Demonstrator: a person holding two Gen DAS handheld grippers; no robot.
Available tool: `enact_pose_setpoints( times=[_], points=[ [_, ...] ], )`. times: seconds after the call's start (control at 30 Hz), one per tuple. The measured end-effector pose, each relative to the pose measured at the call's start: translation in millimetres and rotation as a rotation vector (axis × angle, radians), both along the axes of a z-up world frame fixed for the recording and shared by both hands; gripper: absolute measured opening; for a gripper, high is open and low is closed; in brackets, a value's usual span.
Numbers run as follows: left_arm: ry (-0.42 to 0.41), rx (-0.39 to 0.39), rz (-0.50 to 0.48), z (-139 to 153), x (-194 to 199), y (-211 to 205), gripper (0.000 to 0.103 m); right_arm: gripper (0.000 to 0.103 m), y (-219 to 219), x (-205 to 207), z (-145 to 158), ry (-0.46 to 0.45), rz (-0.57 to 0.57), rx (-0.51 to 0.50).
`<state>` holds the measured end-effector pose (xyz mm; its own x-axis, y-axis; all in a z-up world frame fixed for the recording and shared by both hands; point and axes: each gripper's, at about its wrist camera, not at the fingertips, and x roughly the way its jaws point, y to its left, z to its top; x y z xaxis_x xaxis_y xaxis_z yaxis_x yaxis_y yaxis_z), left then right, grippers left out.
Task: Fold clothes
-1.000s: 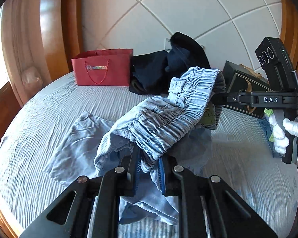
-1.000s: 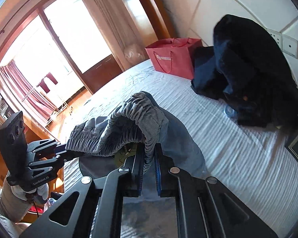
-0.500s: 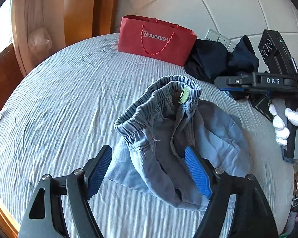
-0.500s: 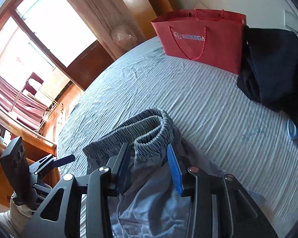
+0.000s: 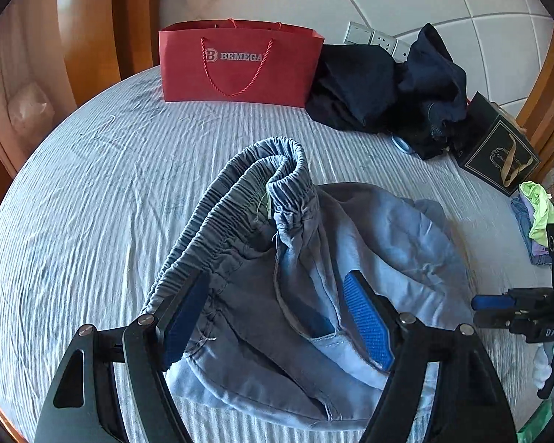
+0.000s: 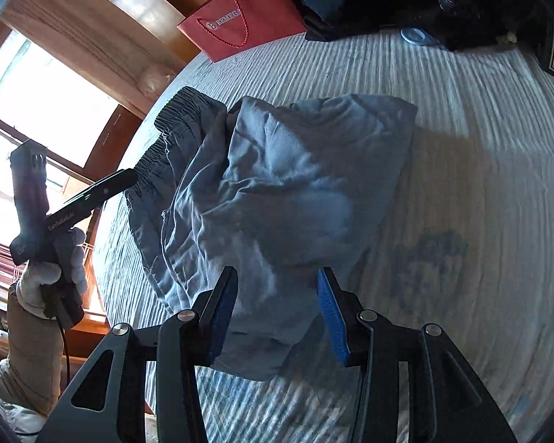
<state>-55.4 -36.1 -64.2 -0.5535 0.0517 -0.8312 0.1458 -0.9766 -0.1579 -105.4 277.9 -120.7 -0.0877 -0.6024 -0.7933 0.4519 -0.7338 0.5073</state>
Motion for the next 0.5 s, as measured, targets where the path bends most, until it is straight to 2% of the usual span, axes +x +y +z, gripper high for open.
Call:
enact_pose_setpoints(
  times=[0.1,0.23,0.27,0.3,0.33,0.5],
  points=[
    [-0.022,-0.003,-0.007,-6.8,-22.4,7.7,0.076,0.047,1.5,13.7,-2.1,-0.026,-0.012,-0.010],
    [-0.046,0.001,-0.018,-12.9,-43.3,10.4,0.076,0.060,-8.1,26.2,-5.6,-0.033,-0.023,0.025],
    [-0.045,0.011,-0.024,-10.8,-37.7,2.0,0.060,0.060,-9.7,27.9,-6.9,-0.036,-0.038,0.028],
    [-0.044,0.021,-0.029,-8.8,-32.1,-6.3,0.032,0.060,-10.6,29.4,-7.4,-0.037,-0.061,0.031],
    [-0.043,0.031,-0.035,-6.7,-26.5,-14.7,0.013,0.060,-11.4,30.9,-7.5,-0.037,-0.086,0.035],
    [-0.038,0.081,-0.063,3.8,1.5,-56.6,0.013,0.060,-11.6,39.3,4.2,-0.012,-0.186,0.031]
  ],
)
